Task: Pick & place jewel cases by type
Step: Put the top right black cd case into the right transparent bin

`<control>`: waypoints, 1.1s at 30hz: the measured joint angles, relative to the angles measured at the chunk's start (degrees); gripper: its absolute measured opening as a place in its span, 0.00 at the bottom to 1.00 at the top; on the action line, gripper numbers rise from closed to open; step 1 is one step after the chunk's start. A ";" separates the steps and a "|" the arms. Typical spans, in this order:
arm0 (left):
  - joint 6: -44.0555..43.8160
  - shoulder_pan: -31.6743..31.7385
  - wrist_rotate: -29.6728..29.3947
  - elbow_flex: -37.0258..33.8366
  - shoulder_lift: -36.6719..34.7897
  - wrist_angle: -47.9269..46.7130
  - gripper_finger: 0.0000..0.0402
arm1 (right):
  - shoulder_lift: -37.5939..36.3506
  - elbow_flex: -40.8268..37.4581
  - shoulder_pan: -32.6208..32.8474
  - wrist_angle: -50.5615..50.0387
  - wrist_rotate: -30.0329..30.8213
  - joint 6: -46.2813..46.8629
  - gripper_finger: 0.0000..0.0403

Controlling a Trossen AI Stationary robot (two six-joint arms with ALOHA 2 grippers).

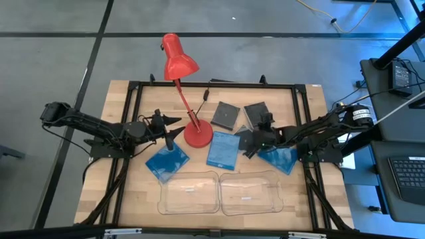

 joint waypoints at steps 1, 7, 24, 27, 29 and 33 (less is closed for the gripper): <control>0.00 0.00 0.00 0.00 0.00 0.00 0.53 | 0.04 0.29 0.44 -0.17 0.78 -0.02 0.20; 0.00 0.00 0.00 -0.02 0.00 0.00 0.53 | 0.22 2.84 2.40 0.05 4.19 0.13 0.20; 0.00 0.00 0.02 -0.02 0.00 -0.02 0.53 | 0.07 12.54 3.27 -10.13 4.95 0.41 0.09; 0.00 0.00 0.04 -0.02 0.00 -0.02 0.53 | 0.05 14.43 3.27 -11.77 4.96 0.44 0.11; 0.02 0.00 0.04 -0.02 0.00 -0.02 0.53 | 0.04 15.84 3.30 -12.79 4.96 0.46 0.11; 0.01 0.00 0.04 -0.02 0.00 -0.02 0.53 | 0.04 18.63 3.66 -14.81 4.98 0.47 0.10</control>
